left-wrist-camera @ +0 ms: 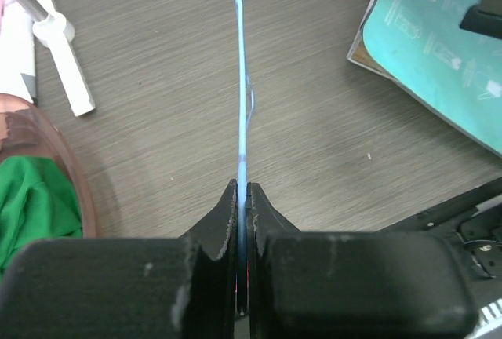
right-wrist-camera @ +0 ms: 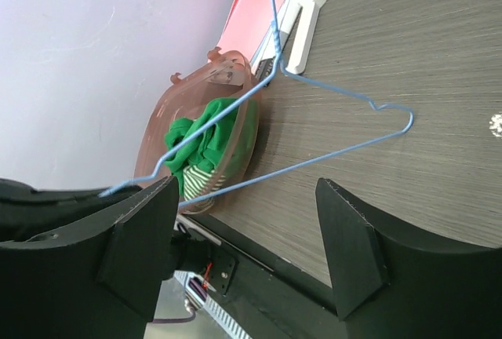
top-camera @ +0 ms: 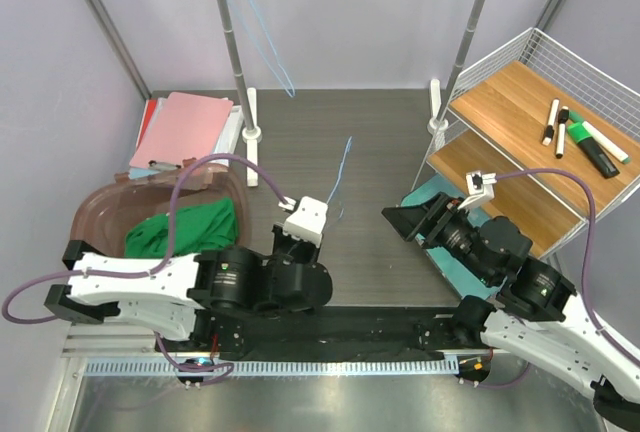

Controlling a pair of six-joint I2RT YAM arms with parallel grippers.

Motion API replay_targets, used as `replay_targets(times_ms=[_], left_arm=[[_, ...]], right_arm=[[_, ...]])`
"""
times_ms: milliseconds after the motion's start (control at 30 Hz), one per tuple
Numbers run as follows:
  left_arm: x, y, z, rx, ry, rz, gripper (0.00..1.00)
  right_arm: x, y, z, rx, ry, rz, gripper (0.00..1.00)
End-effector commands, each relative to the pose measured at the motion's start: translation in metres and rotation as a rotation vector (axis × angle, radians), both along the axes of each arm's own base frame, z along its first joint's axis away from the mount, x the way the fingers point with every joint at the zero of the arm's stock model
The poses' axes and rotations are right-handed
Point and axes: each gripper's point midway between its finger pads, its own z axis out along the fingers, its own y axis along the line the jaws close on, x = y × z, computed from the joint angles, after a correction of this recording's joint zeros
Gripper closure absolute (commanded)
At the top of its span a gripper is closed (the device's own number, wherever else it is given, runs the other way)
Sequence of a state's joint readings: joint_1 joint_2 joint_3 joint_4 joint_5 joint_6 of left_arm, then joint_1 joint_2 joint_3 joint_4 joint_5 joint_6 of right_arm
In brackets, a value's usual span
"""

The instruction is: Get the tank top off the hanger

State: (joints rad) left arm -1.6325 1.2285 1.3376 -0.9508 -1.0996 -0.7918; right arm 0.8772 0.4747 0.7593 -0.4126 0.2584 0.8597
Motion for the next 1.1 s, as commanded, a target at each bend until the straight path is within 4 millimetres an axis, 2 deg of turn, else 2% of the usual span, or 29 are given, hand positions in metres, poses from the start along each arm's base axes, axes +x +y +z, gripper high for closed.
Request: replay_targets(times_ms=[0,200,333,567,700,733,767,833,900,1067], left_arm=[[0.004,0.004,0.023,-0.156,0.009,-0.001,1.0],[0.011,0.017,0.047,-0.242,-0.013,0.006,1.0],[0.019,0.021,0.064,-0.227,-0.062,0.02,1.0],[0.048,0.029,0.104,-0.253,-0.131,0.049,1.0],[0.061,0.026,0.137,-0.314,-0.178,0.045,1.0],[0.064,0.02,0.139,-0.303,-0.187,0.046,1.0],[0.066,0.02,0.151,-0.317,-0.203,0.048,1.0],[0.074,0.015,0.16,-0.294,-0.238,0.065,1.0],[0.08,0.014,0.177,-0.33,-0.271,0.096,1.0],[0.103,0.018,0.202,-0.34,-0.352,0.186,1.0]], right_arm=[[-0.004,-0.017,0.018,0.022,-0.062,-0.034,0.23],[-0.008,-0.014,0.018,0.024,-0.062,-0.007,0.23],[-0.009,-0.011,0.014,0.02,-0.052,0.002,0.23],[-0.01,-0.015,0.011,0.028,-0.048,-0.008,0.24],[-0.011,-0.02,0.008,0.023,-0.038,-0.019,0.23],[-0.013,-0.021,0.008,0.027,-0.04,-0.019,0.23],[-0.012,-0.022,0.008,0.03,-0.04,-0.024,0.23],[-0.013,-0.023,0.008,0.036,-0.038,-0.026,0.24],[-0.014,-0.023,0.007,0.036,-0.031,-0.025,0.24],[-0.016,-0.025,0.008,0.047,-0.023,-0.024,0.23]])
